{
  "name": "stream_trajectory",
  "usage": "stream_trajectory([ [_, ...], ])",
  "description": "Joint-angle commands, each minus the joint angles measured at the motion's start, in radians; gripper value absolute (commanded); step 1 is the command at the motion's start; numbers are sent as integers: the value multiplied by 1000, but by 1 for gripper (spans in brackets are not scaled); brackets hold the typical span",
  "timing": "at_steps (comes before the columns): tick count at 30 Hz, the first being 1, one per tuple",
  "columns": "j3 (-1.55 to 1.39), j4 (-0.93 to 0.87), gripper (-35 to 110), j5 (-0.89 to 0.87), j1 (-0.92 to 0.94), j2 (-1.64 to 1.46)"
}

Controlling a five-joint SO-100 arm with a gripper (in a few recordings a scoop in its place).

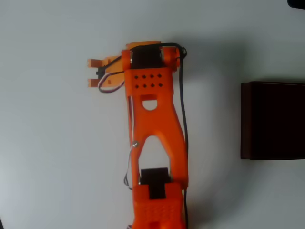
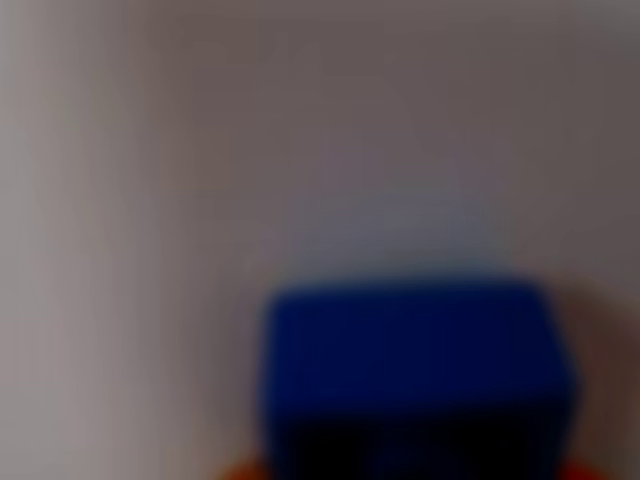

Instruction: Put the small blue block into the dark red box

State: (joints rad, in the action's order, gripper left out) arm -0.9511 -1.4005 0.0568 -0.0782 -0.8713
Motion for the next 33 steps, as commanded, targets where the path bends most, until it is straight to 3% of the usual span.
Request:
stream_trajectory([
  [1, 61, -57, 0, 6, 11, -5],
  [6, 35, -135, 0, -20, 57, -153],
  [10, -169, -121, 0, -57, 158, -451],
  [19, -638, -29, 0, -169, 621, -1025],
  [24, -750, 89, 0, -172, 790, -1034],
  [33, -698, 249, 0, -206, 887, -736],
])
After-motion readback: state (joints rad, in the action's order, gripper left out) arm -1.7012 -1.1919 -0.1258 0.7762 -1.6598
